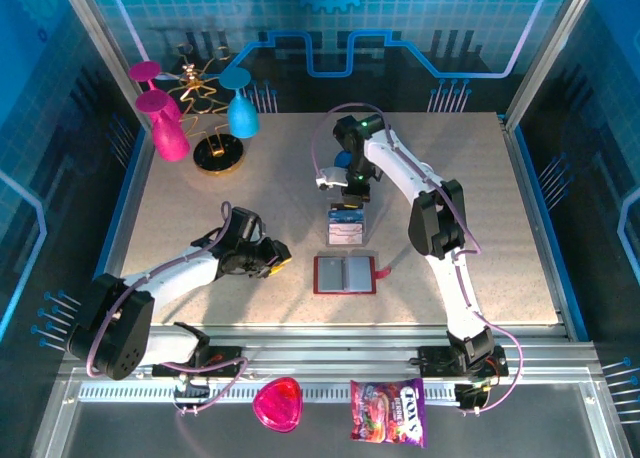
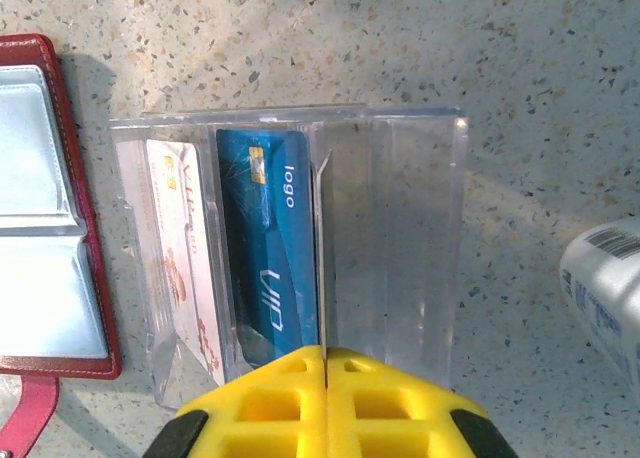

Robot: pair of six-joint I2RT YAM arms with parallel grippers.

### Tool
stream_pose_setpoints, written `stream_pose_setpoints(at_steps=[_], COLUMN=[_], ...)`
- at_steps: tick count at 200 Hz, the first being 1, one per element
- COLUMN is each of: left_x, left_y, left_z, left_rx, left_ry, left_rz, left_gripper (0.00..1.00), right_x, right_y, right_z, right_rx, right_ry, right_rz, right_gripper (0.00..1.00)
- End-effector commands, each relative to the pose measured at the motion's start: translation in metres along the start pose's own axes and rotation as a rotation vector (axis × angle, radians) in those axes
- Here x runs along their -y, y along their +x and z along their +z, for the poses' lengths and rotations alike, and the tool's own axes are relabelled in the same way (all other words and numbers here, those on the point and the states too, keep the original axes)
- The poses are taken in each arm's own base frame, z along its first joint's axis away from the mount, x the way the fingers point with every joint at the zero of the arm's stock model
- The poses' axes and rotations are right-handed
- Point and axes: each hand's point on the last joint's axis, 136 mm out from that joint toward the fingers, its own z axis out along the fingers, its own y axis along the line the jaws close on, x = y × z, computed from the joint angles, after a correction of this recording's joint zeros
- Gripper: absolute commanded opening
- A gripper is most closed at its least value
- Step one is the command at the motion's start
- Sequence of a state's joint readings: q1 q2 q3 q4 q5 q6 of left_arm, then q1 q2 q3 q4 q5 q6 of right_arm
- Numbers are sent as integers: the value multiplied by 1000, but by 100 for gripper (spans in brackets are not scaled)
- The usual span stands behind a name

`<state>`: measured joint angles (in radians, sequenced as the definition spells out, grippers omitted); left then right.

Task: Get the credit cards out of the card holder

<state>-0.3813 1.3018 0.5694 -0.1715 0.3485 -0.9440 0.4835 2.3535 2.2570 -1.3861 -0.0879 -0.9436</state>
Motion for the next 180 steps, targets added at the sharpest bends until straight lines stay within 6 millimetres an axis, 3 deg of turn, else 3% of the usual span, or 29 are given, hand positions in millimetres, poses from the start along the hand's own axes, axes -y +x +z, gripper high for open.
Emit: stream_pose_setpoints(at_steps=[1, 28, 49, 82, 149, 180], left_x=[-4, -6, -6, -5, -5, -4], left_y=[4, 5, 5, 4, 4, 5], left_z=[2, 2, 3, 3, 4, 4], left_rx=[-30, -30, -27, -26, -27, -28], left_ry=[-1, -4, -3, -3, 0, 1], left_rz=[-20, -22, -26, -27, -26, -24], left_gripper=[31, 32, 32, 32, 32, 32], right_x=[-16, -13, -6, 6, 22, 23], right_y=[8, 10, 9, 9, 2, 4], right_z=[-13, -11, -13, -22, -48, -40], right_rx=[-8, -20, -20, -22, 36, 28], right_ry=[-33, -20, 15, 87, 239, 237], right_rz=[38, 31, 22, 17, 6, 8], right_gripper=[0, 0, 8, 14, 14, 8])
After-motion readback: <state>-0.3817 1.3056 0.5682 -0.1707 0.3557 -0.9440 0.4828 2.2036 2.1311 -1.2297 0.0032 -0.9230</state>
